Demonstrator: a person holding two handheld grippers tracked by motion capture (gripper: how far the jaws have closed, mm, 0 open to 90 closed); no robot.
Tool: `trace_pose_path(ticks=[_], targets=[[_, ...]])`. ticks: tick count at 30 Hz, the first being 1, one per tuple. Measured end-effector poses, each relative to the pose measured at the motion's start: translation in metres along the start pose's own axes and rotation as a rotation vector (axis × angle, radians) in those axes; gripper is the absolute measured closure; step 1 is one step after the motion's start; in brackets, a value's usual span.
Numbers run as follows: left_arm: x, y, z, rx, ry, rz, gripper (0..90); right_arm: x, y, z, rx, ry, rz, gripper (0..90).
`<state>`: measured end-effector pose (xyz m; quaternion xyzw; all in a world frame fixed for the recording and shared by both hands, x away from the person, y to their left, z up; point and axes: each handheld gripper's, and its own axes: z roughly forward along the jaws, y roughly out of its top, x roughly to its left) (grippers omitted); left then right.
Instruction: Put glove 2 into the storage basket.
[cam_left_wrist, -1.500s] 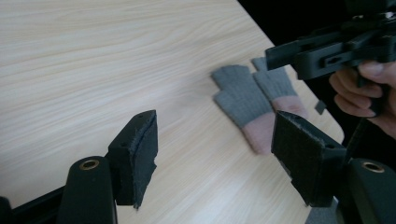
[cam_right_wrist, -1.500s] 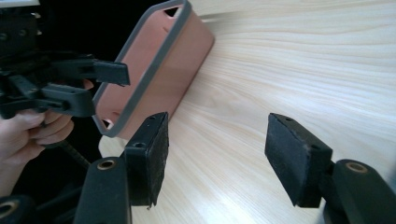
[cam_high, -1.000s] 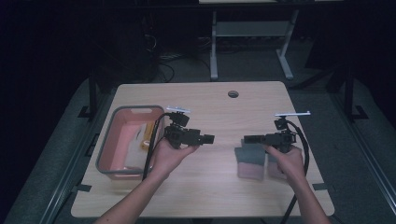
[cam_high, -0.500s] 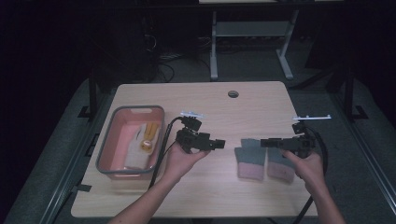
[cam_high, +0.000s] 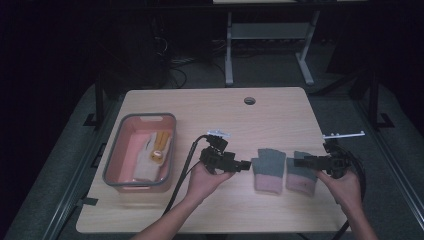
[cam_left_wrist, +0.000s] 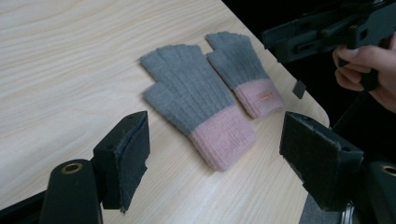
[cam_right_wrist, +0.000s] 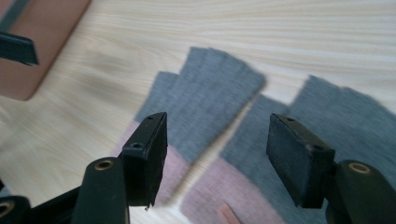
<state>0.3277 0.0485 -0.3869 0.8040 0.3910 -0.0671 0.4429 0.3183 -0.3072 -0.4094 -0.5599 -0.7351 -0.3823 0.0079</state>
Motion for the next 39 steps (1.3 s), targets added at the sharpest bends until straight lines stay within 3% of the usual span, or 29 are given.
trace_pose_path(ticks=[9, 13, 20, 29, 33, 39], targets=[[-0.003, -0.006, 0.006, 0.006, -0.009, 0.009, 24.5, -0.008, -0.016, 0.01, 0.077, -0.131, -0.055, 42.6], [-0.003, -0.007, 0.005, 0.009, -0.008, 0.009, 24.6, -0.009, -0.019, 0.02, 0.128, -0.178, -0.058, 47.0], [-0.004, -0.01, 0.005, 0.005, -0.007, 0.006, 24.6, -0.004, -0.022, 0.032, 0.178, -0.248, -0.099, 49.1], [-0.007, -0.011, 0.006, -0.004, -0.012, 0.007, 24.6, -0.003, -0.028, 0.033, 0.142, -0.262, -0.114, 52.8], [-0.01, -0.011, 0.008, 0.005, -0.019, 0.018, 24.7, -0.001, -0.029, 0.033, 0.136, -0.259, -0.119, 58.7], [-0.014, -0.012, 0.014, 0.014, -0.031, 0.018, 25.0, -0.003, -0.029, 0.032, 0.129, -0.243, -0.081, 72.8]])
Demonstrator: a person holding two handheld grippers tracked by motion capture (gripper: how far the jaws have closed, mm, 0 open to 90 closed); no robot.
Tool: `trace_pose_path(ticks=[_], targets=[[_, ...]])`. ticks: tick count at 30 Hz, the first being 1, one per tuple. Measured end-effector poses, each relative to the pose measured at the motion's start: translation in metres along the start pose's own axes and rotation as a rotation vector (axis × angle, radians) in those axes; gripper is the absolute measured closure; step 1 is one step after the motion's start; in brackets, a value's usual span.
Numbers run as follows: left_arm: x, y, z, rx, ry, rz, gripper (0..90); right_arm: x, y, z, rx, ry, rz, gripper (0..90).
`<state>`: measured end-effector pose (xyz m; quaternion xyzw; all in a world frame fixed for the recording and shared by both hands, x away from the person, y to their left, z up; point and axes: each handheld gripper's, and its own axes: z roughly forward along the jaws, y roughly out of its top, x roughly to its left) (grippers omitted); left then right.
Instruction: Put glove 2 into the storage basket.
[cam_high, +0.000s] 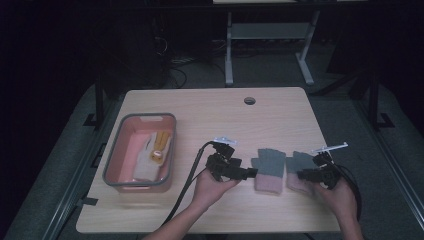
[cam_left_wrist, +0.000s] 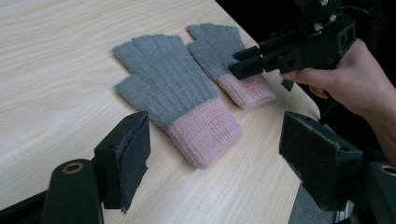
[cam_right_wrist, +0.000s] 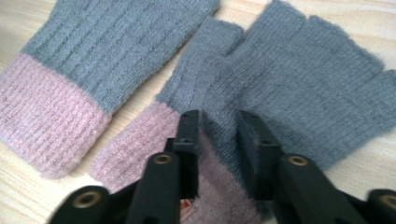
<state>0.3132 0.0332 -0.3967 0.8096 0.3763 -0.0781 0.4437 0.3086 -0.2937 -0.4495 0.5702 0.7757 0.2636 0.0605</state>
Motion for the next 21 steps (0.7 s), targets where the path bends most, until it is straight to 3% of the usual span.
trace_pose_path(ticks=[5, 13, 21], targets=[[0.0, -0.001, 0.005, 0.002, -0.006, -0.001, 25.0, -0.002, 0.0, -0.002, 0.006, 0.012, 0.026, 79.2], [0.002, 0.0, 0.002, -0.007, 0.007, -0.001, 25.2, -0.003, -0.002, -0.009, -0.035, 0.018, 0.036, 81.8], [0.008, -0.001, -0.004, -0.025, 0.017, -0.016, 25.2, 0.013, 0.003, -0.03, -0.109, 0.062, -0.012, 81.8]])
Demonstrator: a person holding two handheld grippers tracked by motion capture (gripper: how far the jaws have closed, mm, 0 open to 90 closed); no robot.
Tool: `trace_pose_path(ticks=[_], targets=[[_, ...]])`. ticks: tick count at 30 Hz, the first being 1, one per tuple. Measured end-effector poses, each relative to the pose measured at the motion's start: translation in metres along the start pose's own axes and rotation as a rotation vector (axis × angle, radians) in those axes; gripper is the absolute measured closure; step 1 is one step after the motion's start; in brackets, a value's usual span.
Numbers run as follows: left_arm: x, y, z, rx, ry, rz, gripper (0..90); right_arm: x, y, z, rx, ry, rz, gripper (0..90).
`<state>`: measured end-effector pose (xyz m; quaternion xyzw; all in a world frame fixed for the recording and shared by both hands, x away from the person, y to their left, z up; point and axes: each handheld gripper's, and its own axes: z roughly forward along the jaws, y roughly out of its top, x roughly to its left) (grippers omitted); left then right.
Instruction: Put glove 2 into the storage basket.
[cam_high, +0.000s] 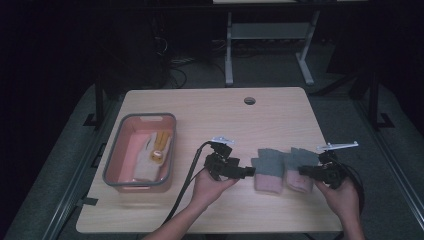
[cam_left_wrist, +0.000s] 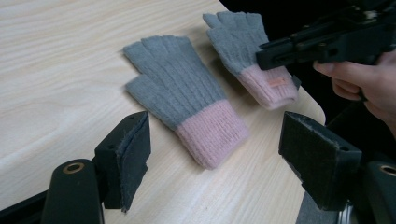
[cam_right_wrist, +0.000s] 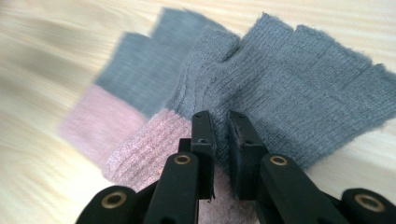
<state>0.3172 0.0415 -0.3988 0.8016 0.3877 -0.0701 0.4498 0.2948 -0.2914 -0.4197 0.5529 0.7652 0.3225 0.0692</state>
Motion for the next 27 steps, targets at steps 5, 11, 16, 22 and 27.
trace_pose_path(ticks=[5, 11, 16, 22, 27], targets=[[0.002, 0.001, -0.003, -0.008, 0.0, -0.01, 25.6, 0.025, 0.013, 0.002, -0.002, 0.026, -0.059, 81.7], [0.001, -0.001, 0.001, -0.008, -0.005, -0.018, 26.5, 0.047, 0.027, 0.014, 0.019, 0.071, -0.094, 81.6], [0.0, -0.003, 0.003, -0.012, -0.016, -0.02, 25.5, 0.059, 0.033, 0.029, 0.047, 0.065, -0.12, 81.7], [0.001, -0.003, 0.004, -0.014, -0.003, -0.025, 24.6, 0.063, 0.036, 0.045, 0.065, 0.064, -0.106, 81.5], [0.001, -0.005, 0.008, -0.002, 0.003, -0.025, 23.5, 0.064, 0.033, 0.053, 0.088, 0.051, -0.108, 80.9]])
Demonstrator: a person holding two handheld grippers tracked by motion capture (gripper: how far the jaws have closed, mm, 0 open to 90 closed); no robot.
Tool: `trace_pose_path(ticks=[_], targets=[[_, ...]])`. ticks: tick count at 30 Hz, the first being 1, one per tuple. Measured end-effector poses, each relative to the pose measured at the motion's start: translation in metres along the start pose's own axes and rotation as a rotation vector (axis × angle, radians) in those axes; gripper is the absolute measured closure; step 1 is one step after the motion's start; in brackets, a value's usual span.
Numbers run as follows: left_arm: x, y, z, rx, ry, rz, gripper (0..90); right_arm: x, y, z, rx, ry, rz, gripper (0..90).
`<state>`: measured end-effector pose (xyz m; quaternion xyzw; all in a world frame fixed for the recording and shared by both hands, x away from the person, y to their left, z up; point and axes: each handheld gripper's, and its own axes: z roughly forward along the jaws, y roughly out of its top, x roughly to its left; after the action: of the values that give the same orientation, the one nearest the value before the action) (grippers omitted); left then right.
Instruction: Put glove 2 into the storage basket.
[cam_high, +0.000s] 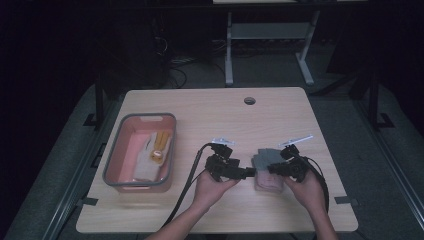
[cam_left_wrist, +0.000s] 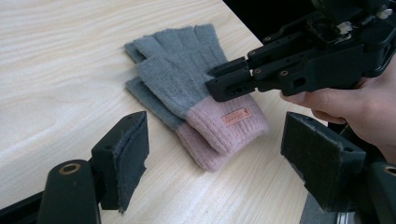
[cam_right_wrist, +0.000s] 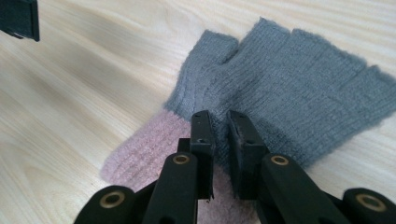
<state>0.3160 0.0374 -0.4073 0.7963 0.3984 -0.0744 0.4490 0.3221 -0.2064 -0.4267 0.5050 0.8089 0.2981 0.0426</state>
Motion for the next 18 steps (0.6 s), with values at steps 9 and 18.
trace_pose_path(ticks=[9, 18], targets=[[0.001, -0.003, 0.015, 0.022, 0.0, -0.023, 23.0, -0.002, -0.003, -0.008, -0.038, 0.01, 0.027, 71.0], [0.004, -0.005, 0.04, 0.077, 0.021, -0.073, 28.7, -0.026, -0.02, -0.028, -0.138, 0.031, 0.138, 57.6]])
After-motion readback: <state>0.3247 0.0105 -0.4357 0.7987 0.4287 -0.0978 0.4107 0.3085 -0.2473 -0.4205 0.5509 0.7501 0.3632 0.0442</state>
